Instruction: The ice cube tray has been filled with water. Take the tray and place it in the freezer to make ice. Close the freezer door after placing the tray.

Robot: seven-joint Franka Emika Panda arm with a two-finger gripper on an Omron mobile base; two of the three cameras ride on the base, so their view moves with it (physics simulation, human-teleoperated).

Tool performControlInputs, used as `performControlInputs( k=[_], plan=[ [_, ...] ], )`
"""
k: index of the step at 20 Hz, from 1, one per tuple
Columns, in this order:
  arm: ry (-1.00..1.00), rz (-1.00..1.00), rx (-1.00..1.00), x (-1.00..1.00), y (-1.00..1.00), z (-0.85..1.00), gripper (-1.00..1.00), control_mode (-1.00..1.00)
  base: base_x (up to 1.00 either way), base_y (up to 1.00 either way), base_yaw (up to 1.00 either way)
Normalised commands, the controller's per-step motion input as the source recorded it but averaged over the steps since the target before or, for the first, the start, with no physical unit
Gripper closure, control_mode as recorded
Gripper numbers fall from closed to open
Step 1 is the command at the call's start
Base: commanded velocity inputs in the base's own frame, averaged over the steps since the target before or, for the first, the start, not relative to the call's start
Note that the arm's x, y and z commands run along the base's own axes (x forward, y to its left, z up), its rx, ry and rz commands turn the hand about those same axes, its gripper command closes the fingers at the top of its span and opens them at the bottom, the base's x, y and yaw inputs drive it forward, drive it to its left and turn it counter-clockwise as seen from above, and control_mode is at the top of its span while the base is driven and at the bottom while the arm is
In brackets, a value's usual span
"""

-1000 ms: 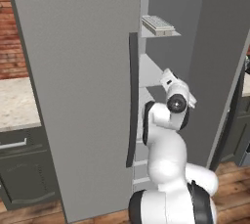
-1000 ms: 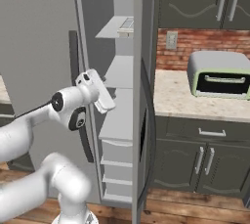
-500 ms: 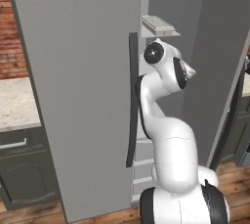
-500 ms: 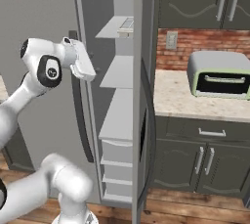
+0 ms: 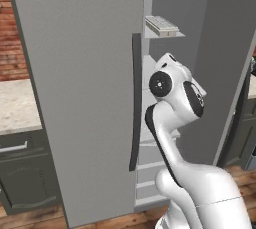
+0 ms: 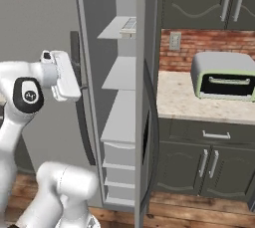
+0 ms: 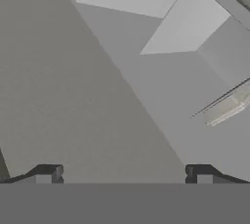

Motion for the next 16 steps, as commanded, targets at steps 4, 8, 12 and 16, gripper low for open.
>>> performControlInputs(
  k=[4,8,12,16],
  plan=[
    [-0.01,0.16,0.06,-0.56,-0.01,0.26,-1.00,-1.00,0.00,0.00,0.00],
    [0.06,0.17,0.01,-0.15,0.00,0.33,-1.00,-1.00,0.00,0.00,0.00],
    [0.12,0.04,0.00,-0.01,0.00,0.47,-1.00,-1.00,0.00,0.00,0.00],
    [0.06,0.00,0.00,0.00,0.00,0.35,-1.00,-1.00,0.00,0.00,0.00]
  ],
)
